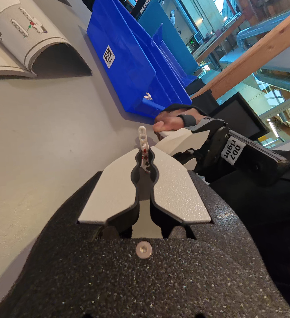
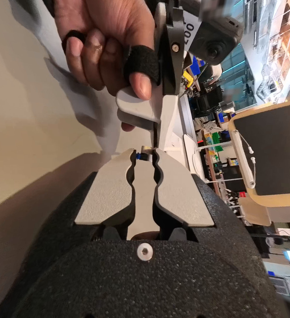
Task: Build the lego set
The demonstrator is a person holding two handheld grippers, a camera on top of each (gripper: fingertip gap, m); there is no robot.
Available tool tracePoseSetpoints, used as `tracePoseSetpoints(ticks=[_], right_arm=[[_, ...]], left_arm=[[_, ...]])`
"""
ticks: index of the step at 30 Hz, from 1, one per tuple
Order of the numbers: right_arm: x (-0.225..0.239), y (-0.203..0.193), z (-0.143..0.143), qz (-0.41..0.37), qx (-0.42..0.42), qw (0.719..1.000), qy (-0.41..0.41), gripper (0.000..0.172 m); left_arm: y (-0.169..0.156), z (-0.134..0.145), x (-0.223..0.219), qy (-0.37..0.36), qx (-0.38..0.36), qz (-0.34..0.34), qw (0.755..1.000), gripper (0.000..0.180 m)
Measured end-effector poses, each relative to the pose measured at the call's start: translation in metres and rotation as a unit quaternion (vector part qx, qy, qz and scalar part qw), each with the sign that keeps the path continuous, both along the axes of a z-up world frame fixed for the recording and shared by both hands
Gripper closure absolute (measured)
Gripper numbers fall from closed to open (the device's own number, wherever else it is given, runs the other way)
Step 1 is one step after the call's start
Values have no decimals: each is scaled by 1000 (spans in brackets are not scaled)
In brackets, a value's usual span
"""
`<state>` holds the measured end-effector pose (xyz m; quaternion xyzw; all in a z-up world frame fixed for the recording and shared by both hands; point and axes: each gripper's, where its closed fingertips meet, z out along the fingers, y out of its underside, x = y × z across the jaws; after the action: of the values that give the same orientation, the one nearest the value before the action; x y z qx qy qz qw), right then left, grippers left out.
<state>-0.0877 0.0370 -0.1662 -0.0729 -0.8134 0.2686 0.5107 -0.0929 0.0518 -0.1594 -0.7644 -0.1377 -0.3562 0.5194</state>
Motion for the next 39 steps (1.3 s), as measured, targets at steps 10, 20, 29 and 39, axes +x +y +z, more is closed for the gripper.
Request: tracePoseSetpoints(ticks=[10,20,29,39], right_arm=[[1,4,2,5,-74,996,-40,160],[3,13,-22,-22,-121,977,-173,153],[3,-17,-41,-43,-165,940,-295,142],[-7,-44,-64,-75,-154,920,-351,135]], left_arm=[[3,-1,-4,3,17,17,1000,174],[-1,1,-12,32,14,30,999,173],[-18,-7,-15,97,-33,35,994,173],[-38,-10,-15,80,-36,29,996,173]])
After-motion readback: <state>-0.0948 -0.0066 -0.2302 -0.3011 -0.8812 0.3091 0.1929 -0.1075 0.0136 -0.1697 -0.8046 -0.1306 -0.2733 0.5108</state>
